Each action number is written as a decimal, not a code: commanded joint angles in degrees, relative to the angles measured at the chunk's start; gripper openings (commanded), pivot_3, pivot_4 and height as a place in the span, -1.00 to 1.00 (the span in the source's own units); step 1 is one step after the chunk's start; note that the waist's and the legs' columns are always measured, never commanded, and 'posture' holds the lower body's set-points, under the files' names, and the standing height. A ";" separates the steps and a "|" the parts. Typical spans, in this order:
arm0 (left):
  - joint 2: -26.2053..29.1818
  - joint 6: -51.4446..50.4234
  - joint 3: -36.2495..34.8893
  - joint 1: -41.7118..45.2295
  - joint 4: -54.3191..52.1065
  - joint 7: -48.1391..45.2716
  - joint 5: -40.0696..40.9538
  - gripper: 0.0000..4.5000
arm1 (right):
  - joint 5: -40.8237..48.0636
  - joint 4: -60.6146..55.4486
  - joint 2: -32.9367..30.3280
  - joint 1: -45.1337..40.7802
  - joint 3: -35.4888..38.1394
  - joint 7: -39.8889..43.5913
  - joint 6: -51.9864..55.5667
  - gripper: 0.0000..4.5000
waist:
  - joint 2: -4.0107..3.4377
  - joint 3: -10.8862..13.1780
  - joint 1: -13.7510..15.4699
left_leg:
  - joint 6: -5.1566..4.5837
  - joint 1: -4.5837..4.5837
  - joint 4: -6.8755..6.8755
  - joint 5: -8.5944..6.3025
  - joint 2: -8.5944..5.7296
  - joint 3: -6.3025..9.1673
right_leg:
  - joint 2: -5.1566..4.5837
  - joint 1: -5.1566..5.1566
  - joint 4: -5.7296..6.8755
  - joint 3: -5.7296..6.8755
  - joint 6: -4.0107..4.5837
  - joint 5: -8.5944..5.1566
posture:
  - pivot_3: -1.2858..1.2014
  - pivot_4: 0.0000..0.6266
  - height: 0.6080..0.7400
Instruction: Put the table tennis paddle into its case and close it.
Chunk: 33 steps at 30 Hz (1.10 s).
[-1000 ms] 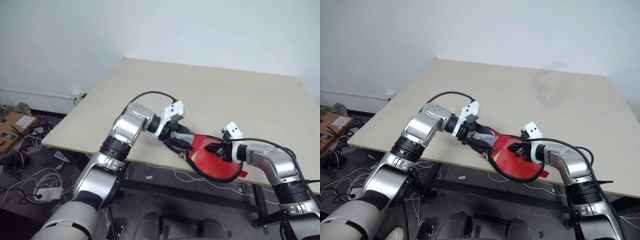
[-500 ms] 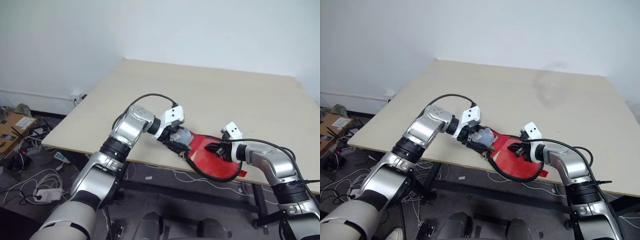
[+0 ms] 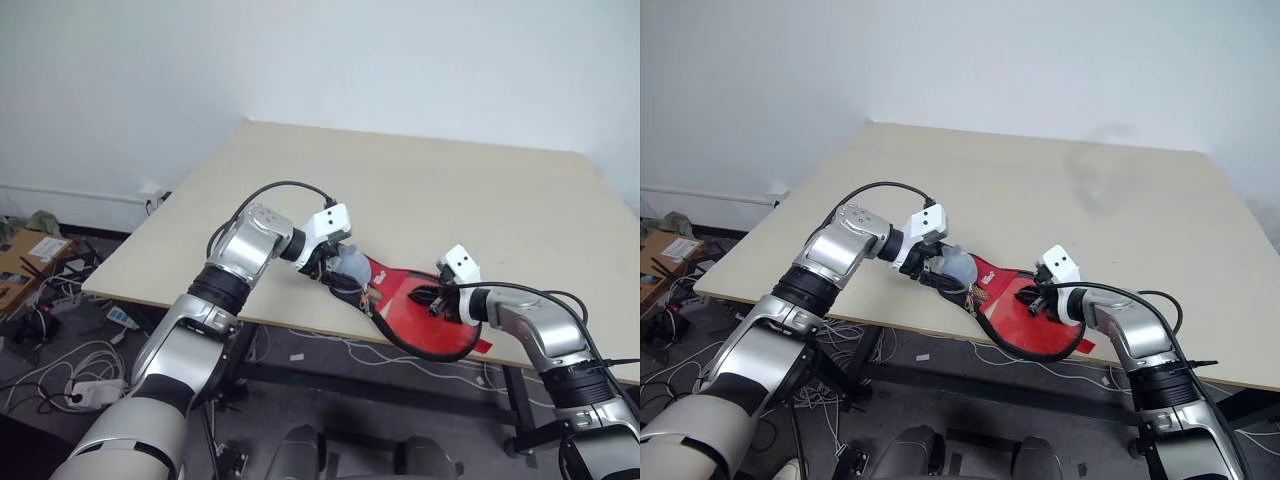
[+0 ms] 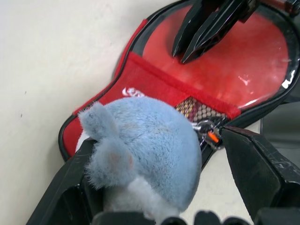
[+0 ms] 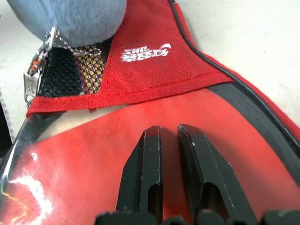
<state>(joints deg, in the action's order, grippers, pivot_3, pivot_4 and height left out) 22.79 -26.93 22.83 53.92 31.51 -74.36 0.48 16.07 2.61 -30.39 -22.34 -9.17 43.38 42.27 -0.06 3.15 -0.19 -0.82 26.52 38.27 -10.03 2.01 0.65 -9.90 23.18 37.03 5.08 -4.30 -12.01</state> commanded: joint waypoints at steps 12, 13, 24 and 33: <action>-0.51 -9.49 0.39 -2.04 2.41 -1.08 -0.30 0.52 | -3.12 3.36 -0.18 -1.25 -2.41 -0.31 0.89 -0.72 | -0.17 -0.73 0.01 | 0.01 -0.05 -0.02 -0.01 0.01 0.01 | 0.00 0.00 0.00 0.01 0.03 0.02 | 0.03 -1.00 0.21; -0.20 -9.86 0.44 -2.28 1.98 -1.48 -0.18 0.43 | -3.22 3.49 -0.17 -1.31 -2.39 -0.32 0.88 -0.72 | -0.18 -0.74 0.00 | 0.01 -0.06 -0.03 -0.01 0.01 0.02 | 0.00 0.01 0.00 0.01 0.03 0.02 | 0.03 -1.00 0.21; 0.62 -10.01 -0.20 -0.64 6.07 1.74 -2.28 -0.99 | -3.56 4.30 0.45 -2.05 -2.32 -0.22 0.58 -0.72 | -0.21 -0.78 0.17 | 0.01 -0.05 -0.09 -0.01 0.01 0.02 | 0.00 0.01 0.00 0.01 0.04 0.02 | 0.03 -1.00 0.21; 0.28 -8.35 -0.82 1.17 10.43 2.47 -1.94 -0.99 | -3.98 5.05 1.09 -2.46 -2.52 -0.11 0.22 -0.72 | -0.23 -0.78 0.08 | 0.01 -0.03 -0.71 -0.02 0.04 0.04 | 0.00 0.12 -0.10 0.16 0.08 0.05 | 0.03 -1.00 0.21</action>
<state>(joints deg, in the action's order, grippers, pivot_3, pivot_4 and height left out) 22.44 -34.75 21.21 55.48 39.59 -73.79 0.84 13.25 6.33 -29.36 -24.70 -10.72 43.28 41.86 -0.29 2.37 -0.11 -0.81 26.48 37.42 -10.04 2.05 0.69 -9.89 23.30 36.86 5.28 -4.17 -11.93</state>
